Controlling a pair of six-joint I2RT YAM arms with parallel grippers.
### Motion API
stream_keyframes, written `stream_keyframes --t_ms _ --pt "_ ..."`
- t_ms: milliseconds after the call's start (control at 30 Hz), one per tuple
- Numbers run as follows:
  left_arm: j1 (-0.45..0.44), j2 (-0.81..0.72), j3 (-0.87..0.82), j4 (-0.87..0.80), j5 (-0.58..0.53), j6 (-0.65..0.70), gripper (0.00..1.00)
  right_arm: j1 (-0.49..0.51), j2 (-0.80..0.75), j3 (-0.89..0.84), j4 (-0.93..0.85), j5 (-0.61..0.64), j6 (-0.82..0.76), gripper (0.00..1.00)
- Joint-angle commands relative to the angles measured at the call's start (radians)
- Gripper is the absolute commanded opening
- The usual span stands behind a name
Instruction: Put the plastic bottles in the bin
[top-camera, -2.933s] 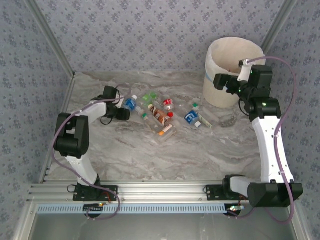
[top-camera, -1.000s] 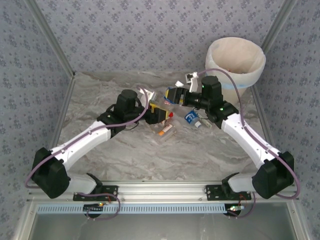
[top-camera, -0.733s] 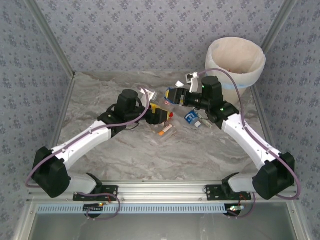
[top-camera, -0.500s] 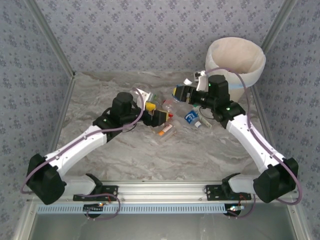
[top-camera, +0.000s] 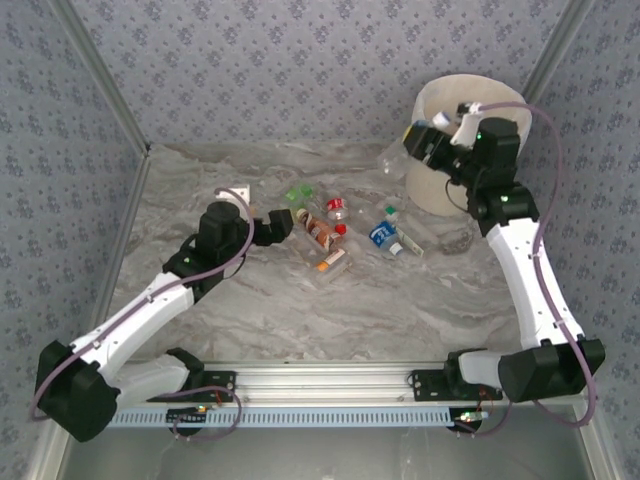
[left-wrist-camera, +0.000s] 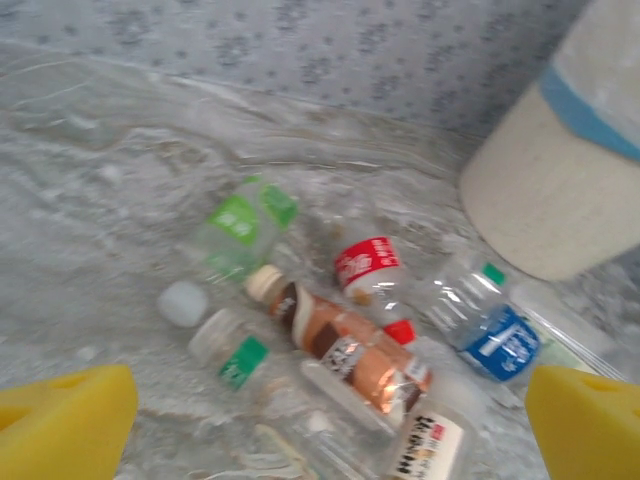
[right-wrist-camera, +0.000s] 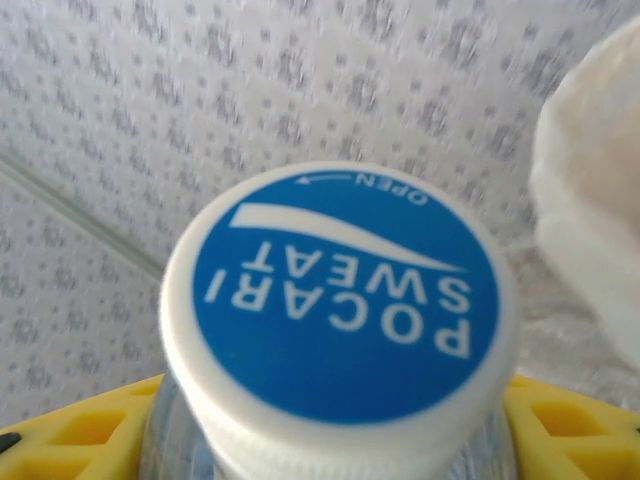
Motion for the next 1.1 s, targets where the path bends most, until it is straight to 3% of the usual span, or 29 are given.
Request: stream_keyframes --t_ms 0,133,300,467,700,800,967,1067 --pt "0.019 -0.056 -0.024 -0.012 -0.114 -0.059 1.0 -0.034 0.061 0.093 0.033 0.073 -0.039 0.63" --pt "0.041 -0.103 -0.063 -0.03 -0.142 -0.082 0.99 -0.075 0.154 0.181 0.106 0.148 -0.033 0.63" --pt "0.062 -0.136 -0.09 -0.04 -0.134 -0.094 1.0 -0.144 0.284 0.275 0.219 0.135 0.1 0.62" --pt "0.066 -0.144 -0.097 -0.054 -0.134 -0.1 0.99 -0.16 0.382 0.329 0.235 0.364 0.08 0.63" --pt "0.069 -0.141 -0.096 -0.064 -0.121 -0.102 1.0 -0.209 0.537 0.429 0.221 0.467 0.175 0.64" --pt "0.07 -0.141 -0.095 -0.071 -0.123 -0.102 0.99 -0.21 0.621 0.532 0.145 0.513 0.185 0.7" --pt "0.073 -0.136 -0.094 -0.093 -0.133 -0.11 0.99 -0.208 0.725 0.7 -0.05 0.571 0.208 0.95" --pt "0.075 -0.132 -0.092 -0.106 -0.134 -0.114 1.0 -0.203 0.725 0.725 -0.106 0.583 0.195 1.0"
